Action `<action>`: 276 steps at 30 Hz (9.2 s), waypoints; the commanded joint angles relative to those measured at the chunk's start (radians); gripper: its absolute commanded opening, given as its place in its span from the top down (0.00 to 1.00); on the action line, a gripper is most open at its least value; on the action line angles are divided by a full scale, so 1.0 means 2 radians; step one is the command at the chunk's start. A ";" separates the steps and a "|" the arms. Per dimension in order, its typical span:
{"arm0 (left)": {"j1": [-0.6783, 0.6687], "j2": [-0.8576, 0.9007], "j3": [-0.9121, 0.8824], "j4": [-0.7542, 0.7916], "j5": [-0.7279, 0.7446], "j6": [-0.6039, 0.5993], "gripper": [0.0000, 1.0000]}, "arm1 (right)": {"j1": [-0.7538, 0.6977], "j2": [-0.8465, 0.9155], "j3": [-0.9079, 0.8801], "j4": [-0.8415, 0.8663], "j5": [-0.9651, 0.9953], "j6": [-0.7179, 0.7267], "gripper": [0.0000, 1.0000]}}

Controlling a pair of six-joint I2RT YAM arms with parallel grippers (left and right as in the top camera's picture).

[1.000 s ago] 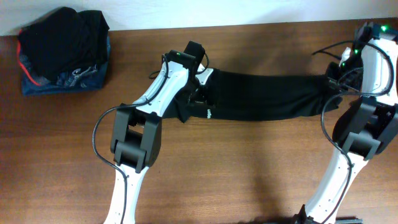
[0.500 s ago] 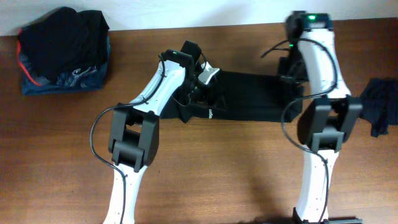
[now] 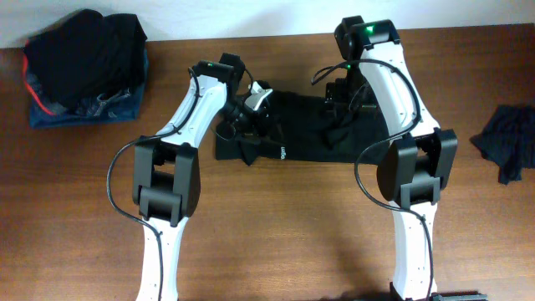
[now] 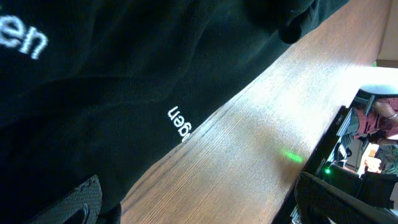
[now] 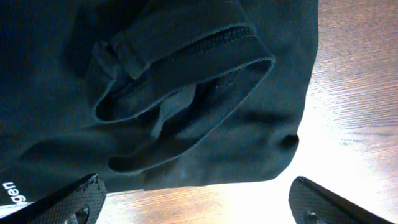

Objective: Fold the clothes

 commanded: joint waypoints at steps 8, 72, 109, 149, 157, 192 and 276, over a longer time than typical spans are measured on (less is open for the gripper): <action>0.000 0.004 0.005 -0.014 -0.018 0.017 0.01 | -0.033 -0.002 0.010 0.034 0.013 0.005 0.01; -0.003 0.004 0.005 -0.012 -0.057 0.017 0.01 | -0.025 0.018 -0.077 0.178 -0.170 0.058 0.96; -0.003 0.004 0.005 -0.001 -0.057 0.017 0.01 | -0.029 -0.003 -0.166 0.079 -0.104 0.006 0.96; 0.004 -0.001 0.145 -0.107 -0.065 0.030 0.01 | -0.056 -0.005 -0.027 0.008 -0.080 0.009 0.02; 0.071 0.000 0.239 -0.169 -0.204 -0.055 0.01 | -0.096 -0.005 -0.028 0.026 -0.104 0.022 0.01; 0.130 0.001 -0.084 0.047 0.065 -0.064 0.01 | -0.233 -0.005 -0.027 -0.010 -0.157 -0.050 0.01; 0.148 0.039 0.225 -0.179 -0.222 -0.094 0.99 | -0.234 -0.005 -0.027 -0.032 -0.157 -0.062 0.01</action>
